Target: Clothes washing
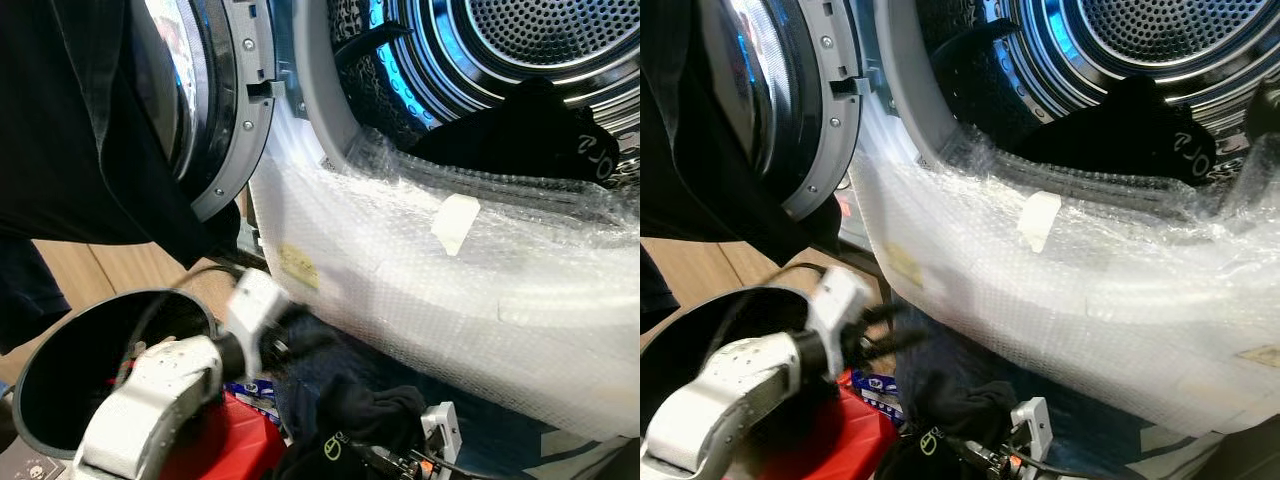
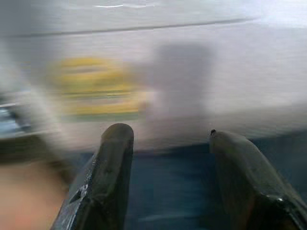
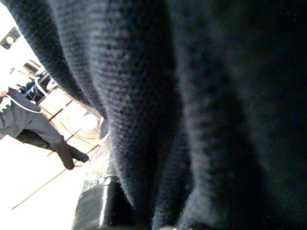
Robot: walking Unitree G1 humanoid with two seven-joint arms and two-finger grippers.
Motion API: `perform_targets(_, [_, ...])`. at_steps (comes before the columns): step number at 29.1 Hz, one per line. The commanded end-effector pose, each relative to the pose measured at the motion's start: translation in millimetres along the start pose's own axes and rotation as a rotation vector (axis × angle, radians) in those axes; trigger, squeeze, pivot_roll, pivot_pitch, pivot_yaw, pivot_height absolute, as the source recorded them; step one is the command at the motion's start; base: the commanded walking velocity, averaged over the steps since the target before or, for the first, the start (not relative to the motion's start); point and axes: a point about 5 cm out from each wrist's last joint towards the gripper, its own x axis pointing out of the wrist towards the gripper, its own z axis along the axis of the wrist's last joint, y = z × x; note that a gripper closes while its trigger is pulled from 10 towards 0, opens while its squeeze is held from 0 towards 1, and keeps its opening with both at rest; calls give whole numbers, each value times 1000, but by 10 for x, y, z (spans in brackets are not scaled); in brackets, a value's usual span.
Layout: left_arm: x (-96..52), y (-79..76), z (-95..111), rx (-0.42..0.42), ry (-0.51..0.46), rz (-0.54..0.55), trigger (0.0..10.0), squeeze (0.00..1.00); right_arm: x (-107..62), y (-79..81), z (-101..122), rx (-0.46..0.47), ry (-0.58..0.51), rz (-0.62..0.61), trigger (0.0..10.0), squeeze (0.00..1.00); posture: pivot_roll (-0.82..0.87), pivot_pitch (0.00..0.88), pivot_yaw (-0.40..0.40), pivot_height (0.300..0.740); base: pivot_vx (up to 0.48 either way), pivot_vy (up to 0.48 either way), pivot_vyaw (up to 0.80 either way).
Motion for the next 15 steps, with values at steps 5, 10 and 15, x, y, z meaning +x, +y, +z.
perform_targets(5, [-156, 386, -412, -11, 61, 355, 10000, 0, 4, 88, 100, -64, -19, 37, 0, 0, 221, 0, 65, 740, 0, 0, 0])
perform_targets(10, [-380, 620, -725, -7, 65, 579, 10000, 0, 37, 220, 253, -157, -37, 79, 0, 0, 212, 0, 68, 740, 0, 0, 0])
perform_targets(15, [-502, 759, -808, -11, 32, 689, 10000, 0, 85, 524, 551, -276, -112, 189, 0, 0, 209, 0, 62, 740, 0, 0, 0])
